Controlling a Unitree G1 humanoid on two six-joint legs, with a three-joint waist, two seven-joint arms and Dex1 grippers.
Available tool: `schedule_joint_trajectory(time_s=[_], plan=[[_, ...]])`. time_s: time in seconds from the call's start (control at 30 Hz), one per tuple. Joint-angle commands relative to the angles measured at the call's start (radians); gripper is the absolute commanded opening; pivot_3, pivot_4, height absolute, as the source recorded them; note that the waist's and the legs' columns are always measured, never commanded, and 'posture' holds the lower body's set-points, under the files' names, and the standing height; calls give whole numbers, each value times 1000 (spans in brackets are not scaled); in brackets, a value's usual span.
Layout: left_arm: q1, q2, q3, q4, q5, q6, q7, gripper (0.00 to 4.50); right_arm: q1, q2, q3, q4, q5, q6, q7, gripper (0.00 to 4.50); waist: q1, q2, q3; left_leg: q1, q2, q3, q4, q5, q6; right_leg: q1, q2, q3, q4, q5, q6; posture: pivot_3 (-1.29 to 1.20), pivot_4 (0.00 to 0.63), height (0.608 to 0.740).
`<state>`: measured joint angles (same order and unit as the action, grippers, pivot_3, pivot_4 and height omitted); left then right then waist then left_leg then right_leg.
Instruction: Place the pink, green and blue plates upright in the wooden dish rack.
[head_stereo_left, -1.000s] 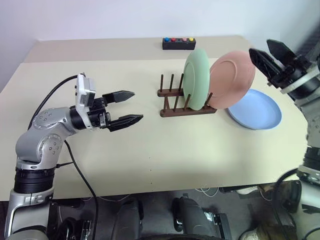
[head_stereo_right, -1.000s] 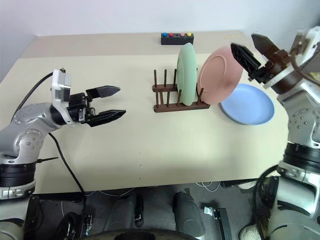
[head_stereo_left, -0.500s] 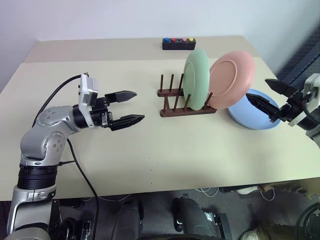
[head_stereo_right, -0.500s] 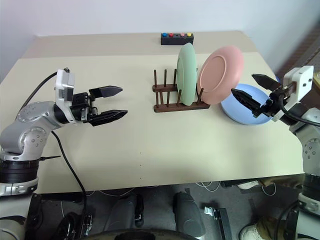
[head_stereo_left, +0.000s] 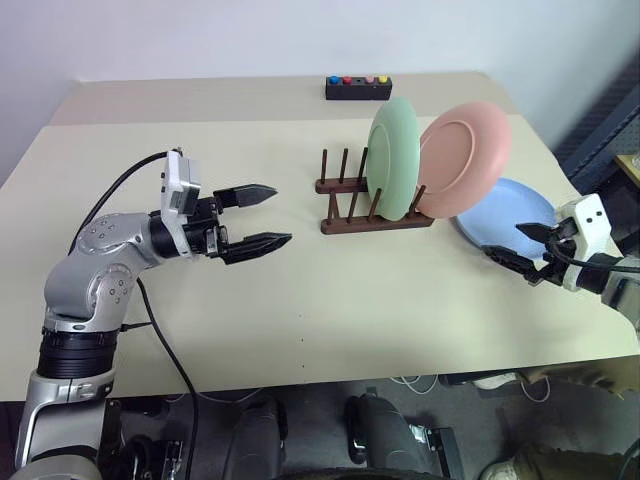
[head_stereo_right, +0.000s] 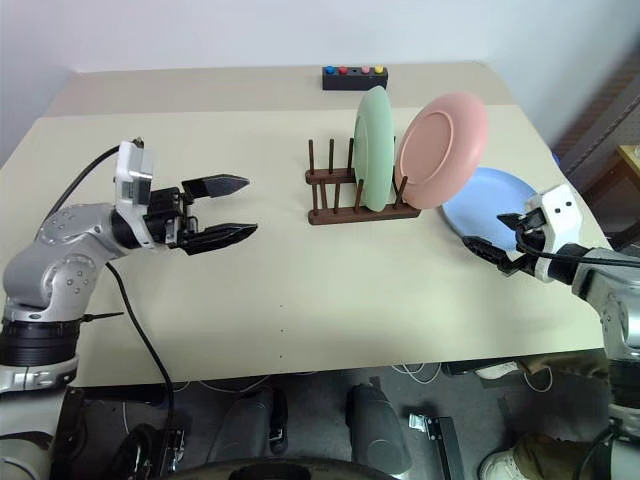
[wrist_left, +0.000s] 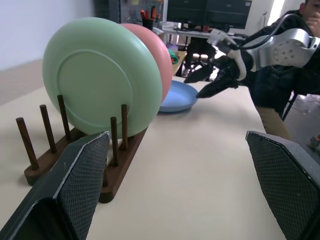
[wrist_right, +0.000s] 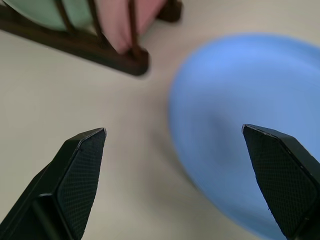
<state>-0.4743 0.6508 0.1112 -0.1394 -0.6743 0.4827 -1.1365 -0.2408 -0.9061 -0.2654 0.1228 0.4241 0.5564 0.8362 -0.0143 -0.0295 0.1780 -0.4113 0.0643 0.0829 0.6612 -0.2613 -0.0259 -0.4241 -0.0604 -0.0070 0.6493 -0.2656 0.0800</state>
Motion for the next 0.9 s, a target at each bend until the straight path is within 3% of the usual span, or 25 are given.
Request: schedule_joint_trajectory(time_s=[0.03, 0.3, 0.57, 0.77, 0.87, 0.9], plan=[[7, 16, 11, -41, 9, -34, -13, 4500, -59, -30, 40, 20, -44, -8, 22, 4467, -1, 0, 0, 0, 0, 0, 0, 0, 0, 0, 0, 0, 0, 0, 0, 0, 150, 740], [10, 24, 11, -54, -5, -21, -30, 4500, -150, -23, 101, 116, -84, 8, 62, 4467, 4, 0, 0, 0, 0, 0, 0, 0, 0, 0, 0, 0, 0, 0, 0, 0, 150, 740], [-58, 19, 24, -44, -187, 175, -53, 4500, -217, -9, 156, 228, -136, -13, 91, 4467, 2, 0, 0, 0, 0, 0, 0, 0, 0, 0, 0, 0, 0, 0, 0, 0, 150, 740], [-54, 7, 7, -58, -178, 172, -47, 4500, -212, -3, 163, 240, -146, -5, 98, 4467, 1, 0, 0, 0, 0, 0, 0, 0, 0, 0, 0, 0, 0, 0, 0, 0, 150, 740], [-45, 4, -8, -69, -145, 141, -49, 4500, -217, -5, 184, 270, -173, -13, 99, 3700, 1, 0, 0, 0, 0, 0, 0, 0, 0, 0, 0, 0, 0, 0, 0, 0, 150, 740], [-44, 3, -9, -72, -143, 137, -48, 4500, -221, -4, 190, 282, -180, -11, 98, 3087, 2, 0, 0, 0, 0, 0, 0, 0, 0, 0, 0, 0, 0, 0, 0, 0, 150, 740]])
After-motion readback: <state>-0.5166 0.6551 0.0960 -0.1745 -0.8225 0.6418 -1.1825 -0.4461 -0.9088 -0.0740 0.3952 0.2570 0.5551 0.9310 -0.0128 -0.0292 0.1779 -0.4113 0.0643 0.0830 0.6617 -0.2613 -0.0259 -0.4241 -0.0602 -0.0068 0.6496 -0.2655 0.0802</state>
